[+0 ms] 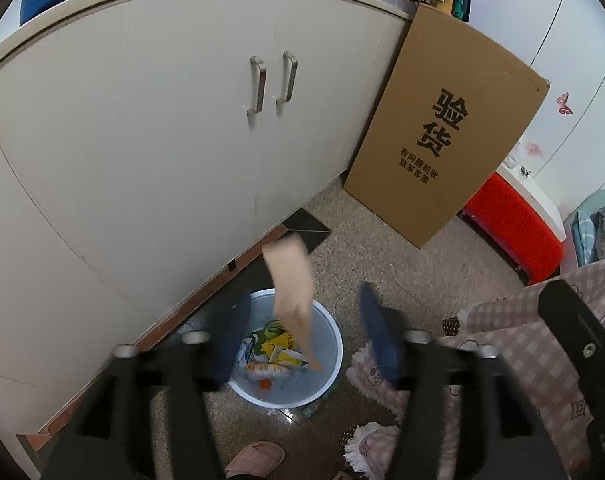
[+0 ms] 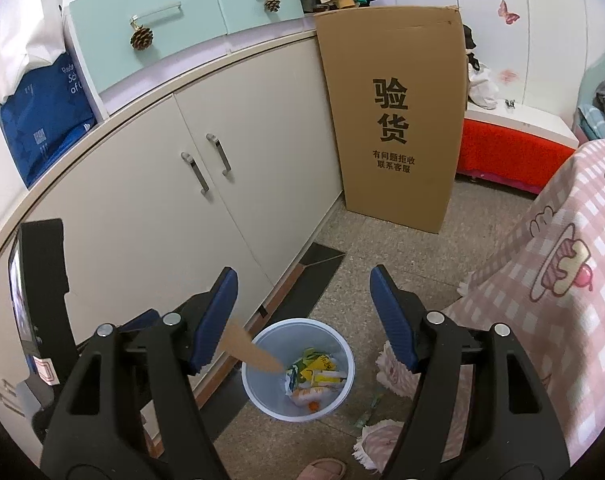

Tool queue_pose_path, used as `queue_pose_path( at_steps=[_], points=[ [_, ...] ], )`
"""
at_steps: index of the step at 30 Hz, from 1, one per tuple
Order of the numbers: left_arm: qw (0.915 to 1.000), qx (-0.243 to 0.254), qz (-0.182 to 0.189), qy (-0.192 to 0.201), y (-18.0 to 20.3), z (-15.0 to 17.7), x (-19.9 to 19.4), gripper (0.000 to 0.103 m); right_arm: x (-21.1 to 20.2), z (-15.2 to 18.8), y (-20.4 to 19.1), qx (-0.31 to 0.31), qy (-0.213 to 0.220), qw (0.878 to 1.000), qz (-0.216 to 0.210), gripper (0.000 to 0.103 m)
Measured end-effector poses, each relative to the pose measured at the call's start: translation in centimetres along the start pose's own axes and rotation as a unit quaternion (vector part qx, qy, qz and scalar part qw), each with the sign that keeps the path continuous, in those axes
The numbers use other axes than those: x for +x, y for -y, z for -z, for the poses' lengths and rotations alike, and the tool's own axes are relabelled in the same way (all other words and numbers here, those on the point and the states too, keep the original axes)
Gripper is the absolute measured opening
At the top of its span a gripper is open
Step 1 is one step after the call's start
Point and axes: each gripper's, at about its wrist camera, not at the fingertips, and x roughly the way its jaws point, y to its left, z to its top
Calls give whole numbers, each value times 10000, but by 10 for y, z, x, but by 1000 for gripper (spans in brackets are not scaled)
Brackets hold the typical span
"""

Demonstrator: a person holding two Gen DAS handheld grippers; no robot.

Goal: Collect trash
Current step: 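Carry the tube and tan paper over the wastebasket and open both tools, then move both open tools back over the table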

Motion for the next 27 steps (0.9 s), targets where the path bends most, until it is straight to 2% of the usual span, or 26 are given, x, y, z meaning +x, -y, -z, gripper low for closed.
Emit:
queue_pose_path(
  at_steps=[9, 16, 23, 27],
  points=[
    [9997, -14, 89, 248, 6, 3, -42, 62, -34, -2, 9, 85, 88, 9999, 37, 68],
    [9984, 123, 204, 522, 23, 9, -90, 63, -88, -3, 27, 227, 344, 9991, 106, 68],
    [9947, 439, 433, 822, 61, 24, -145, 65, -155, 4, 61, 408, 731, 9960, 305, 70],
    [9907, 772, 608, 942, 98, 40, -172, 67, -195, 11, 91, 547, 949, 9927, 500, 71]
  ],
)
